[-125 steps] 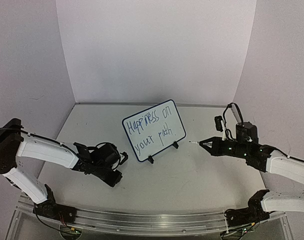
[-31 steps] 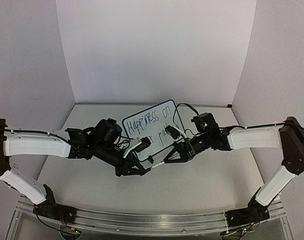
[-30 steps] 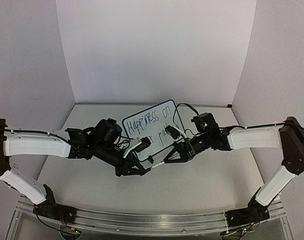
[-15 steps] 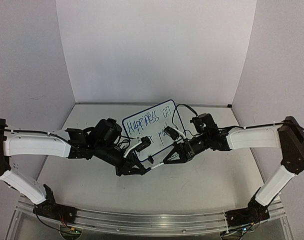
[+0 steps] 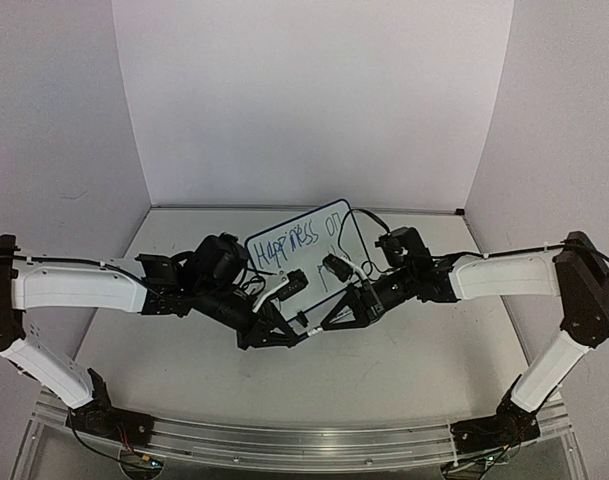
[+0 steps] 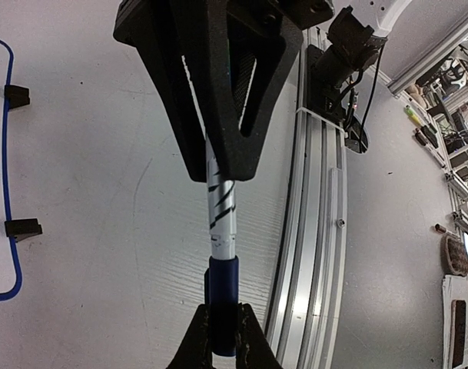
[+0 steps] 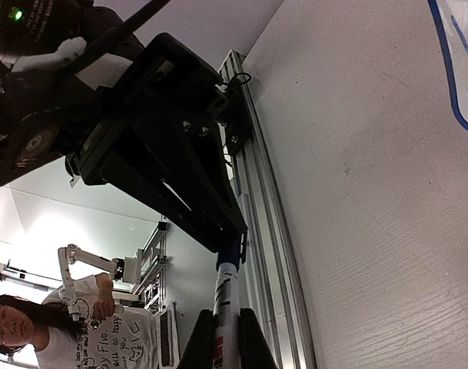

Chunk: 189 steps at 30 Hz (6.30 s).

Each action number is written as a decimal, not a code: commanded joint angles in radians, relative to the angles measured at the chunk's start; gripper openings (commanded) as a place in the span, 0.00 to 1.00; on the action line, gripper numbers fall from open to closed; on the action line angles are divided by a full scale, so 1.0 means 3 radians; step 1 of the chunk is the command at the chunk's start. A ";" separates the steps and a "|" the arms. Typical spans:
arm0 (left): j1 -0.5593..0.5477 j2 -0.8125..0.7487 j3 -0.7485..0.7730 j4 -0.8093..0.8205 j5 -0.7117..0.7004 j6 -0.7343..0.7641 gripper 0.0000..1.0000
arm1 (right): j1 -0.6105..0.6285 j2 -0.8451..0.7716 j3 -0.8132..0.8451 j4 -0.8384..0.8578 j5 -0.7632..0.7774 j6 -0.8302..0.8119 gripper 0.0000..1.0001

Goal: Write a sentence on the whiteboard
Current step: Insert the whiteboard marker without the cap into the pen cap, then put down the whiteboard marker at the center of the board.

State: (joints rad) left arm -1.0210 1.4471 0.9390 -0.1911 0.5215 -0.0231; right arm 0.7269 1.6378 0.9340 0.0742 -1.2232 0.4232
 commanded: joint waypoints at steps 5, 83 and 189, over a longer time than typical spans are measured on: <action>-0.0002 0.0142 0.0368 0.0304 0.0089 0.0065 0.00 | 0.0122 0.0038 0.0121 0.0086 -0.0003 -0.0063 0.00; 0.0011 0.0270 0.0285 0.0195 0.0273 -0.0762 0.67 | -0.0009 -0.0255 -0.0016 0.0075 0.0156 -0.0037 0.00; 0.2171 -0.0247 -0.0804 0.0539 -0.1288 -0.1377 0.86 | -0.2179 -0.0041 -0.0157 -0.0804 0.2923 -0.0338 0.98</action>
State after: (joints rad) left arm -0.4671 1.3370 0.6925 -0.0844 0.1999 -0.5087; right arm 0.1383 1.6493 0.8333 -0.1493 -0.4418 0.3518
